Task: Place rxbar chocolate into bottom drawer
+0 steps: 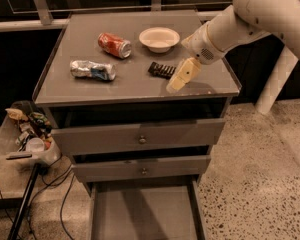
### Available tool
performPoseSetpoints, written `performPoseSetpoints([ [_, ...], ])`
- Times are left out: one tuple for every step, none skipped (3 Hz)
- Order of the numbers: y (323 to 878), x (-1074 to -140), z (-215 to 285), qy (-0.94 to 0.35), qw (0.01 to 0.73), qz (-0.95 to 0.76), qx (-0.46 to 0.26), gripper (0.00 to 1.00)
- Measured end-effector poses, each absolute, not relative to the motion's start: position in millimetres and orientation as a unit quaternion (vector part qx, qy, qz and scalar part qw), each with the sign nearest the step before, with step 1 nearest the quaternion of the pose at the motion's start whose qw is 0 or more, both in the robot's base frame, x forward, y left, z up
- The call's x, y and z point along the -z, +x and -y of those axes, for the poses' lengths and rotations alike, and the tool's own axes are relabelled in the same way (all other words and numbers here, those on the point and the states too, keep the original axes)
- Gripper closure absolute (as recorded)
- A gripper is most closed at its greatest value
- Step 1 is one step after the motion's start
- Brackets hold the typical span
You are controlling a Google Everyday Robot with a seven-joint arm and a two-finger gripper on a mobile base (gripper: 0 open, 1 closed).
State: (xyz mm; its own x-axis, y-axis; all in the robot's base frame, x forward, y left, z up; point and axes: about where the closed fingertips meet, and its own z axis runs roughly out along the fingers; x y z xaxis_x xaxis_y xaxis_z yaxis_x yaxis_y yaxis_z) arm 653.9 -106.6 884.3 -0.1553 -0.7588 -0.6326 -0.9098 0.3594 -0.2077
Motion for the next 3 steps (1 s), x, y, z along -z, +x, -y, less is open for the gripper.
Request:
performPoseSetpoints([
  [688, -873, 100, -0.567, 0.33, -0.744, -0.125, 0.0],
  [692, -866, 94, -0.567, 0.327, -0.746, -0.127, 0.0],
  [699, -857, 95, -0.563, 0.32, -0.752, -0.124, 0.0],
])
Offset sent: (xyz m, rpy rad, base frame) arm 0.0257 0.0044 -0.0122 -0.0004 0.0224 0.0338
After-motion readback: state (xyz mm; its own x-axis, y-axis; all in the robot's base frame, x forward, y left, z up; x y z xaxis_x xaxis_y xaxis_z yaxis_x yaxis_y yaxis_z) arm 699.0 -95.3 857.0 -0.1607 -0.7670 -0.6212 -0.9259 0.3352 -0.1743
